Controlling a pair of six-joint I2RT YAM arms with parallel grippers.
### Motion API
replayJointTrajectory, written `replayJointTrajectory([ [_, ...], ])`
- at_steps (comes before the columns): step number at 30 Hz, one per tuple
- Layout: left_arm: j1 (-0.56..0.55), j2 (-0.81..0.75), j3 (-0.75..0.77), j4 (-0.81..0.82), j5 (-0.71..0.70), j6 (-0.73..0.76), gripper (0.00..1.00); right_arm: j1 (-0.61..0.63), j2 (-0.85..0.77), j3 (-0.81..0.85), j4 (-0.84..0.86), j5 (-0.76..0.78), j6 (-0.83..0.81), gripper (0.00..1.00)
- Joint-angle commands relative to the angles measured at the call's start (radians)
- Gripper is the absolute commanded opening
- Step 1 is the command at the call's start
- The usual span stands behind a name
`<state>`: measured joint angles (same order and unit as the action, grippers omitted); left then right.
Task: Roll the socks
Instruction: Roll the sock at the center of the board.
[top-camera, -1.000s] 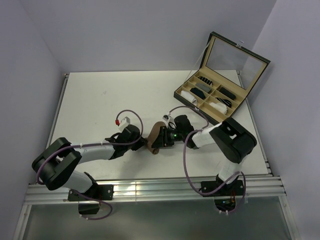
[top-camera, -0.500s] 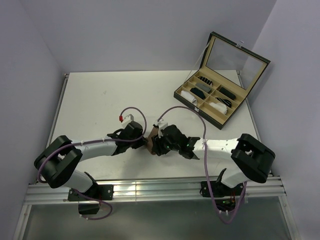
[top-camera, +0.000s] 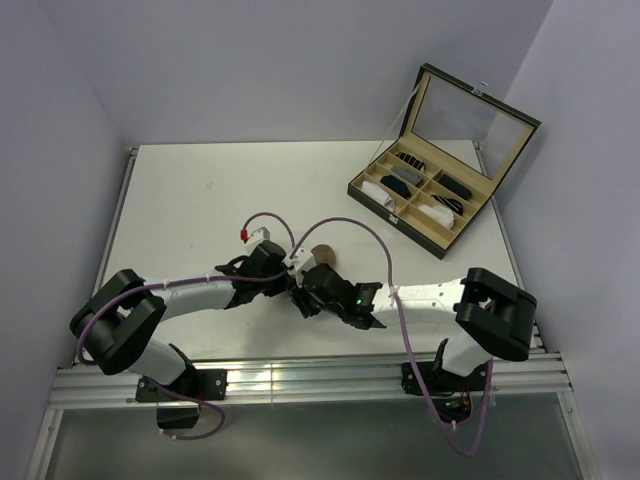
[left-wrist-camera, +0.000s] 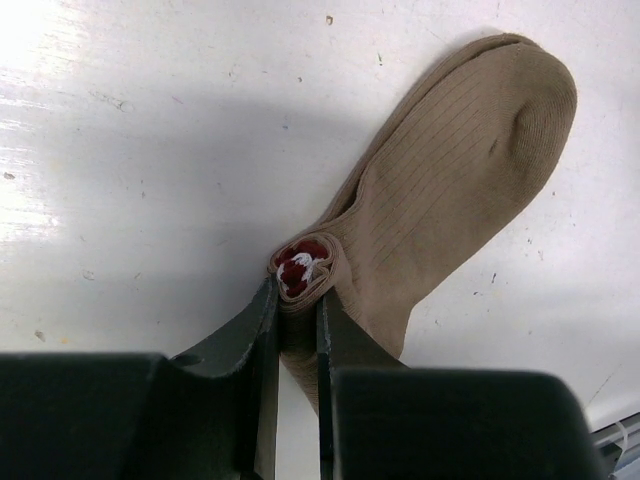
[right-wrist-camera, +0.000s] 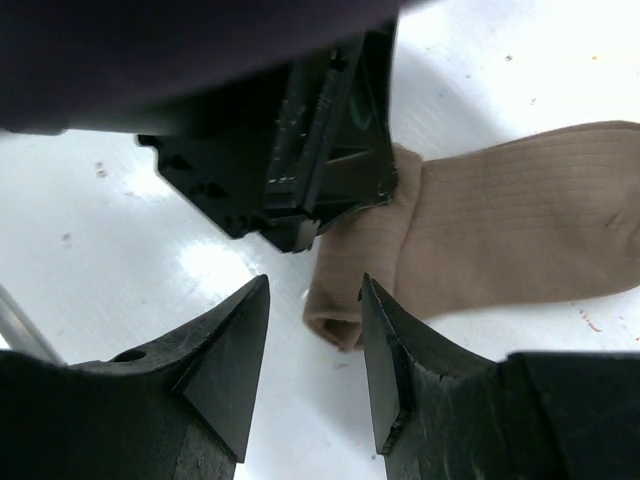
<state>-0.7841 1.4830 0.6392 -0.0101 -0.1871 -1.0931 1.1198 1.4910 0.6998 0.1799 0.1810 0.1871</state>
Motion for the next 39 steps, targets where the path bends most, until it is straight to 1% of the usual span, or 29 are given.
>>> replayJointTrajectory([
  [1, -0.001, 0.02, 0.005, -0.071, 0.014, 0.029, 0.0, 0.015, 0.053, 0.044, 0.021, 0.051, -0.031, 0.49],
  [7, -0.001, 0.016, 0.01, -0.08, 0.011, 0.038, 0.0, 0.015, 0.12, 0.064, -0.011, 0.089, -0.015, 0.5],
  [11, 0.0, 0.019, 0.01, -0.08, 0.015, 0.044, 0.0, 0.015, 0.14, 0.053, -0.037, 0.08, 0.002, 0.52],
  [20, 0.012, 0.019, 0.019, -0.076, 0.034, 0.062, 0.0, 0.014, 0.248, 0.09, -0.125, 0.1, 0.054, 0.51],
  [22, 0.016, 0.019, 0.022, -0.077, 0.038, 0.071, 0.0, 0.012, 0.293, 0.115, -0.155, 0.11, 0.069, 0.47],
  [25, 0.016, 0.01, 0.022, -0.074, 0.038, 0.073, 0.03, 0.009, 0.328, 0.136, -0.172, 0.12, 0.086, 0.33],
  [26, 0.016, 0.002, 0.02, -0.073, 0.037, 0.075, 0.05, 0.009, 0.327, 0.136, -0.172, 0.111, 0.087, 0.22],
  [27, 0.017, -0.004, 0.013, -0.073, 0.031, 0.075, 0.08, 0.005, 0.322, 0.135, -0.172, 0.082, 0.092, 0.18],
  [28, 0.017, -0.01, 0.011, -0.07, 0.028, 0.07, 0.15, 0.002, 0.315, 0.127, -0.172, 0.063, 0.094, 0.13],
  [29, 0.019, -0.027, 0.007, -0.071, 0.023, 0.07, 0.18, -0.003, 0.298, 0.124, -0.168, 0.037, 0.095, 0.06],
  [30, 0.02, -0.036, -0.001, -0.073, 0.014, 0.064, 0.24, -0.011, 0.287, 0.121, -0.158, 0.013, 0.103, 0.03],
  [32, 0.028, -0.071, -0.01, -0.076, 0.003, 0.059, 0.3, -0.038, 0.259, 0.112, -0.146, -0.084, 0.11, 0.0],
  [33, 0.029, -0.085, -0.018, -0.08, -0.012, 0.053, 0.37, -0.049, 0.255, 0.112, -0.139, -0.116, 0.124, 0.0],
  [35, 0.037, -0.13, -0.026, -0.088, -0.028, 0.045, 0.48, -0.09, 0.244, 0.109, -0.128, -0.23, 0.14, 0.0],
  [36, 0.04, -0.145, -0.033, -0.097, -0.037, 0.036, 0.57, -0.104, 0.239, 0.106, -0.111, -0.268, 0.156, 0.0],
  [37, 0.042, -0.161, -0.036, -0.103, -0.054, 0.032, 0.61, -0.135, 0.238, 0.101, -0.102, -0.34, 0.167, 0.0],
  [39, 0.048, -0.21, -0.047, -0.119, -0.071, 0.015, 0.67, -0.167, 0.244, 0.096, -0.068, -0.426, 0.195, 0.0],
])
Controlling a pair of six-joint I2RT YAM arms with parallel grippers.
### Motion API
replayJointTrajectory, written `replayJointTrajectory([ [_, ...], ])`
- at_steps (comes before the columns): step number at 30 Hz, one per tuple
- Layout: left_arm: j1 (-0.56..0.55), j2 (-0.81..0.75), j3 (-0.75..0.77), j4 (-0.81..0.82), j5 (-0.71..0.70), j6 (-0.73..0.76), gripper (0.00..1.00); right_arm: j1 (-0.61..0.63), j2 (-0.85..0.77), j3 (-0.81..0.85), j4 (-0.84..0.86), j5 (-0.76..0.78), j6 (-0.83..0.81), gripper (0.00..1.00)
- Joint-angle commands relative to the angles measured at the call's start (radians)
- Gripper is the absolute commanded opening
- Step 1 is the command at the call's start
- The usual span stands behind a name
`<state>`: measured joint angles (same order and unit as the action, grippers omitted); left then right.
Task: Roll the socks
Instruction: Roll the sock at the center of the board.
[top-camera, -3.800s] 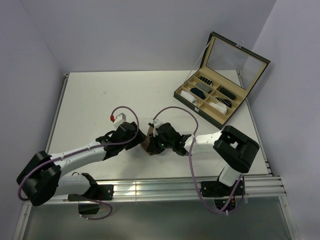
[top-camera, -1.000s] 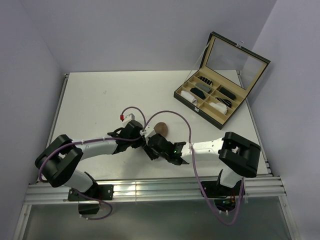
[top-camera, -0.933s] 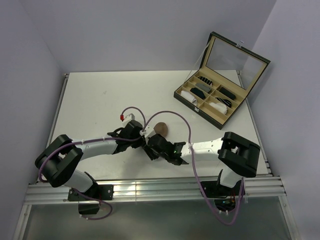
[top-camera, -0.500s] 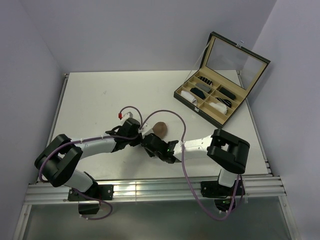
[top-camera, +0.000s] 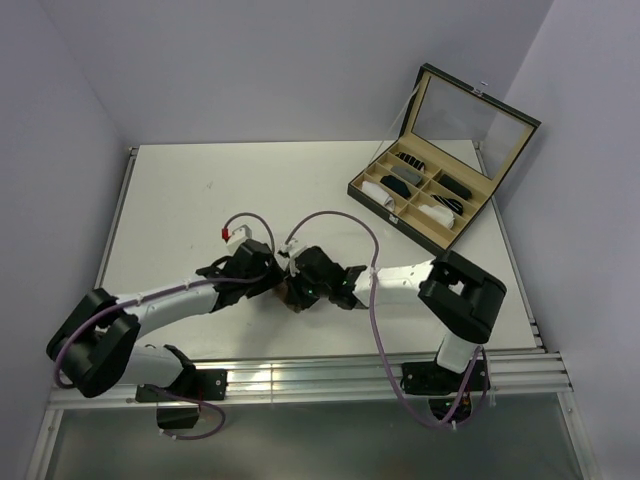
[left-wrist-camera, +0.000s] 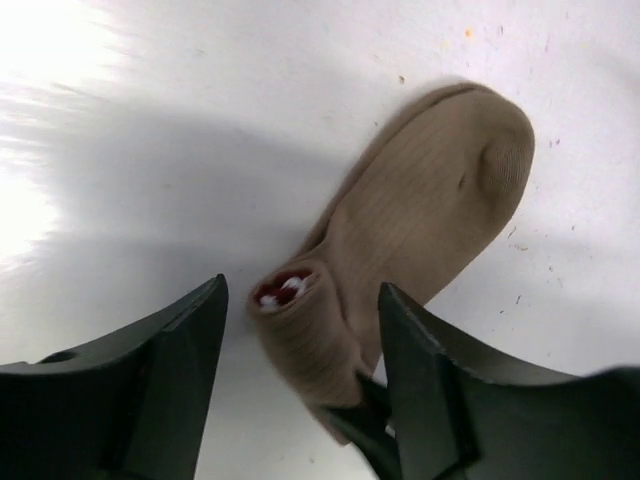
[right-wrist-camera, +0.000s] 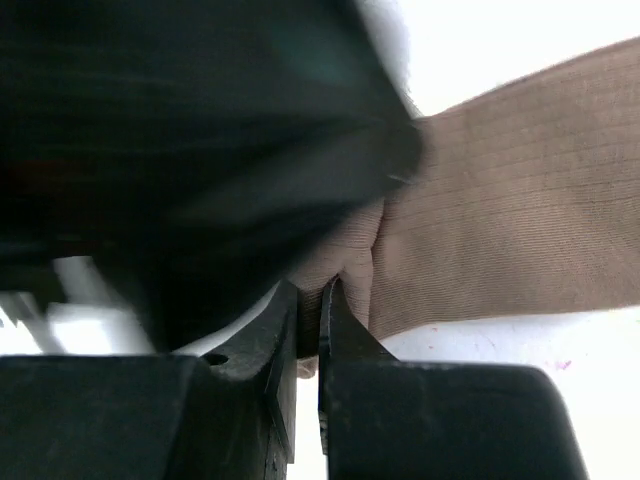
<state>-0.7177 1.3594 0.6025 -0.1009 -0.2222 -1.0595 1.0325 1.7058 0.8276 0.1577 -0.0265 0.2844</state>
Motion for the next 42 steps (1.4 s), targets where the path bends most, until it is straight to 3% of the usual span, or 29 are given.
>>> replayJointTrajectory([
  [1, -0.016, -0.101, -0.015, -0.034, -0.055, -0.026, 0.69, -0.095, 0.034, -0.035, -0.034, -0.248, 0.107, 0.0],
  [8, -0.011, -0.232, -0.086, -0.026, -0.056, -0.076, 0.72, -0.204, 0.107, -0.048, 0.081, -0.496, 0.18, 0.0],
  [12, -0.011, -0.215, -0.125, 0.013, -0.025, -0.092, 0.7, -0.25, 0.156, -0.044, 0.137, -0.611, 0.226, 0.0],
  [29, -0.012, -0.134, -0.198, 0.159, -0.089, -0.217, 0.66, -0.347, 0.287, -0.001, 0.221, -0.823, 0.352, 0.0],
  [35, -0.012, -0.06, -0.188, 0.182, -0.089, -0.218, 0.58, -0.354, 0.31, -0.007, 0.261, -0.848, 0.412, 0.01],
  [41, -0.012, 0.007, -0.184, 0.201, -0.082, -0.221, 0.37, -0.362, 0.307, -0.022, 0.281, -0.842, 0.446, 0.02],
  [42, -0.011, 0.013, -0.182, 0.201, -0.074, -0.221, 0.29, -0.362, 0.305, -0.024, 0.281, -0.84, 0.447, 0.02],
])
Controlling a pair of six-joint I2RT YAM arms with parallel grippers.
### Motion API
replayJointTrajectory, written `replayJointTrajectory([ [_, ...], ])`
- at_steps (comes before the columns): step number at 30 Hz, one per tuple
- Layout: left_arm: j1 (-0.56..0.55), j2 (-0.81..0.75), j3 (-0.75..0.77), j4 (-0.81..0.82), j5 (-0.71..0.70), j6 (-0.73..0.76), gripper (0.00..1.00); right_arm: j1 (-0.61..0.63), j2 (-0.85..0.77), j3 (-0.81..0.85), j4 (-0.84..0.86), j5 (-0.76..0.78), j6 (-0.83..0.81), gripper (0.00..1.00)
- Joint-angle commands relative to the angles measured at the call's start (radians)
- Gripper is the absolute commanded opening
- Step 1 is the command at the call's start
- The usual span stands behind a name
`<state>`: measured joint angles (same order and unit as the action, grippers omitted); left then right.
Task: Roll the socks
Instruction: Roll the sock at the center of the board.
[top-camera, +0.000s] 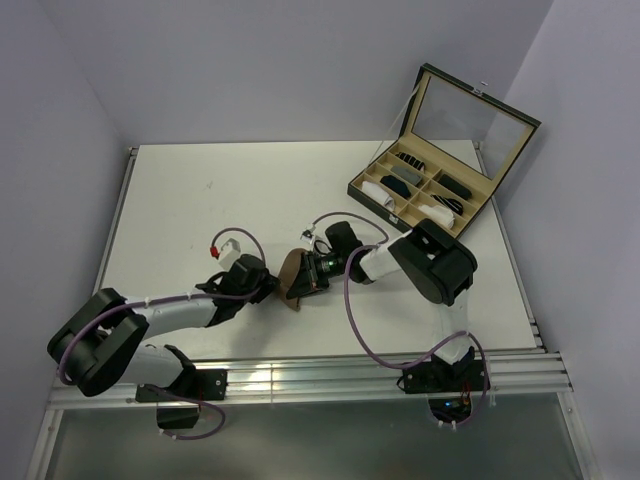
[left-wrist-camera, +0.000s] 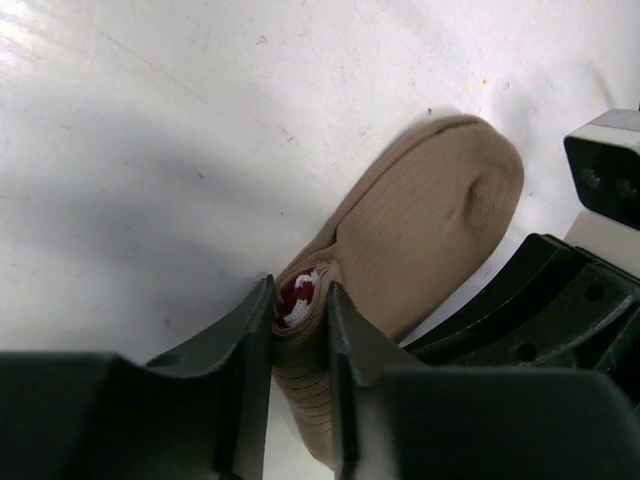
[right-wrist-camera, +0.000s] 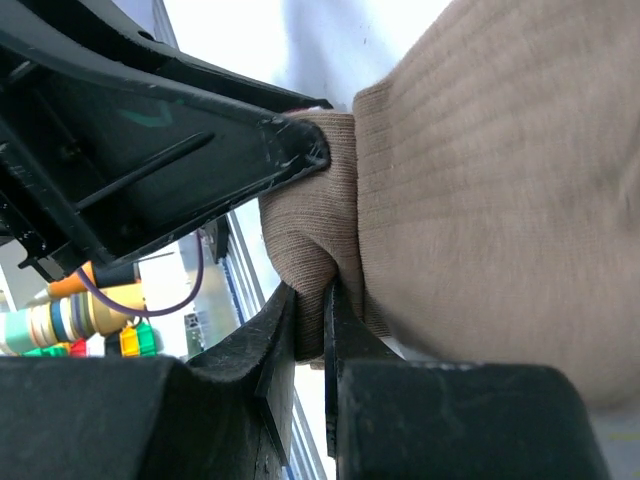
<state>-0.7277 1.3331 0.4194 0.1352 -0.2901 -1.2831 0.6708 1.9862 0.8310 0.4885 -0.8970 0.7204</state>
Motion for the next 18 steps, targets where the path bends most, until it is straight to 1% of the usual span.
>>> replayJointTrajectory([
  [1, -0.001, 0.05, 0.001, -0.036, -0.003, 0.004, 0.25, 0.0, 0.02, -0.03, -0.05, 0.039, 0.011, 0.03],
  [2, -0.001, 0.054, 0.004, -0.036, 0.0, 0.008, 0.2, 0.0, 0.013, -0.032, -0.048, 0.046, 0.007, 0.04],
  [3, -0.002, 0.057, 0.005, -0.039, 0.002, 0.014, 0.12, -0.002, -0.004, -0.039, -0.051, 0.052, 0.002, 0.04],
  [6, -0.002, 0.052, 0.021, -0.058, 0.011, 0.045, 0.0, 0.001, -0.049, -0.065, -0.071, 0.108, -0.039, 0.09],
  [7, -0.003, 0.051, 0.028, -0.065, 0.014, 0.059, 0.0, 0.003, -0.091, -0.075, -0.071, 0.122, -0.051, 0.16],
  [9, -0.001, 0.052, 0.054, -0.089, 0.019, 0.097, 0.0, 0.007, -0.145, -0.102, -0.094, 0.196, -0.105, 0.23],
  [10, -0.002, 0.052, 0.062, -0.103, 0.023, 0.114, 0.0, 0.01, -0.2, -0.11, -0.105, 0.226, -0.128, 0.32],
  [11, -0.003, 0.052, 0.079, -0.117, 0.028, 0.132, 0.0, 0.016, -0.237, -0.119, -0.131, 0.268, -0.174, 0.36],
  [12, -0.003, 0.054, 0.084, -0.124, 0.031, 0.145, 0.0, 0.036, -0.269, -0.139, -0.14, 0.344, -0.199, 0.42],
  [13, -0.003, 0.055, 0.09, -0.132, 0.035, 0.159, 0.0, 0.047, -0.3, -0.147, -0.152, 0.393, -0.222, 0.43],
  [14, -0.003, 0.057, 0.104, -0.132, 0.045, 0.178, 0.0, 0.061, -0.366, -0.159, -0.18, 0.444, -0.267, 0.45],
  [15, -0.003, 0.06, 0.111, -0.134, 0.052, 0.189, 0.0, 0.093, -0.395, -0.165, -0.192, 0.564, -0.289, 0.48],
  [18, -0.003, 0.078, 0.139, -0.181, 0.074, 0.223, 0.0, 0.16, -0.507, -0.179, -0.229, 0.749, -0.38, 0.51],
])
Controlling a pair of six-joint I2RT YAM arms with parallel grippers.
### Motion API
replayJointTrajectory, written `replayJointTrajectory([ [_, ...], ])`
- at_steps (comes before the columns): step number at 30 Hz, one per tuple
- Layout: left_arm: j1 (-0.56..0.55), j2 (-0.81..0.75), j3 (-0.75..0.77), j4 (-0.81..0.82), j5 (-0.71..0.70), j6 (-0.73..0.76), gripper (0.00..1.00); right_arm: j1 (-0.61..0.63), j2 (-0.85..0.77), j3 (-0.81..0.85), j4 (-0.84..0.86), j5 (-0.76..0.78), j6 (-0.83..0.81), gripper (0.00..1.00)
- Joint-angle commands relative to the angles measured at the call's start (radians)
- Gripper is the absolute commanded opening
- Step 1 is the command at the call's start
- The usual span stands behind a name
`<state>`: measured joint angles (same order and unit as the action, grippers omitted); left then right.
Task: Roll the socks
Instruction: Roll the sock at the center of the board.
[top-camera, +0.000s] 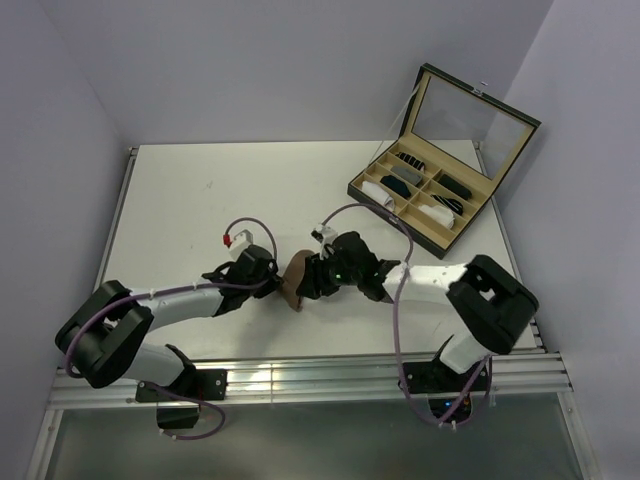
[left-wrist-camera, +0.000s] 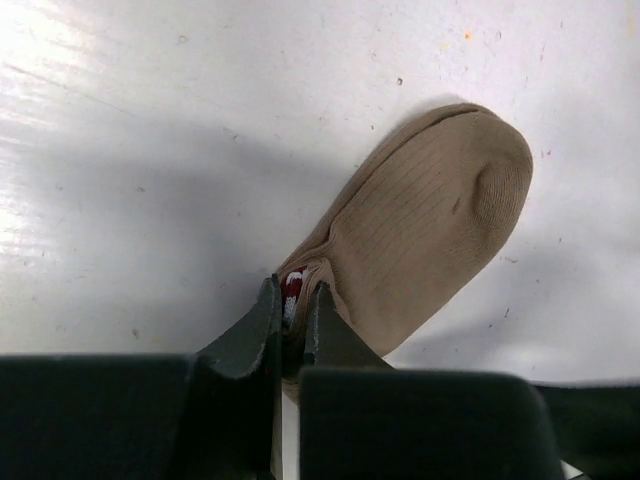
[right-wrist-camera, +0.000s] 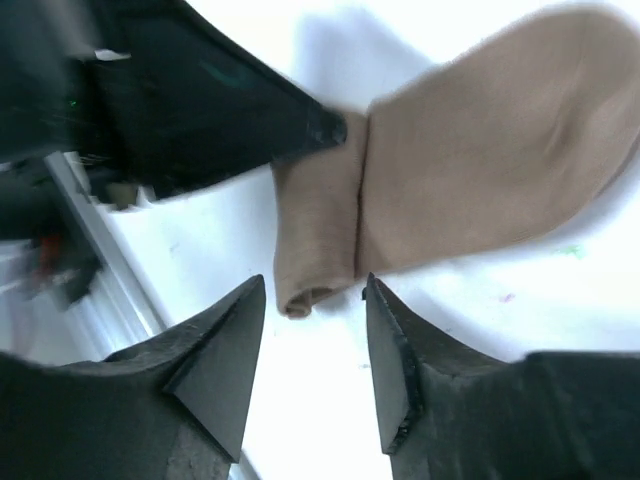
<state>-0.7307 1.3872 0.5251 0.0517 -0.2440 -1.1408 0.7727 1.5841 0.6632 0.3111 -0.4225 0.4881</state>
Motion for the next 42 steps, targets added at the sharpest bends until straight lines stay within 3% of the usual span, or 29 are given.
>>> replayJointTrajectory([
  [1, 0.002, 0.035, 0.038, -0.102, 0.032, 0.088, 0.0, 0.112, -0.124, -0.013, -0.059, 0.385, -0.172, 0.53],
  [4, 0.001, 0.053, 0.07, -0.119, 0.049, 0.113, 0.0, 0.216, -0.168, -0.008, -0.073, 0.567, -0.252, 0.53],
  [11, 0.004, 0.09, 0.107, -0.135, 0.072, 0.156, 0.0, 0.37, -0.125, 0.048, -0.093, 0.717, -0.364, 0.47],
  [17, 0.007, 0.104, 0.118, -0.13, 0.094, 0.176, 0.0, 0.413, -0.027, 0.085, -0.096, 0.755, -0.368, 0.46],
  [24, 0.007, 0.118, 0.122, -0.125, 0.112, 0.191, 0.0, 0.418, 0.048, 0.115, -0.095, 0.758, -0.373, 0.54],
  [35, 0.007, 0.134, 0.138, -0.116, 0.153, 0.23, 0.0, 0.419, 0.158, 0.167, -0.153, 0.765, -0.373, 0.56],
  [37, 0.008, 0.139, 0.142, -0.118, 0.16, 0.237, 0.0, 0.419, 0.181, 0.177, -0.173, 0.765, -0.361, 0.53],
  [40, 0.007, 0.138, 0.148, -0.119, 0.16, 0.245, 0.0, 0.418, 0.2, 0.181, -0.191, 0.754, -0.346, 0.4],
  [41, 0.008, 0.138, 0.15, -0.121, 0.155, 0.245, 0.0, 0.418, 0.197, 0.174, -0.193, 0.748, -0.341, 0.33],
  [42, 0.008, 0.133, 0.151, -0.122, 0.152, 0.245, 0.0, 0.415, 0.191, 0.17, -0.191, 0.733, -0.332, 0.17],
])
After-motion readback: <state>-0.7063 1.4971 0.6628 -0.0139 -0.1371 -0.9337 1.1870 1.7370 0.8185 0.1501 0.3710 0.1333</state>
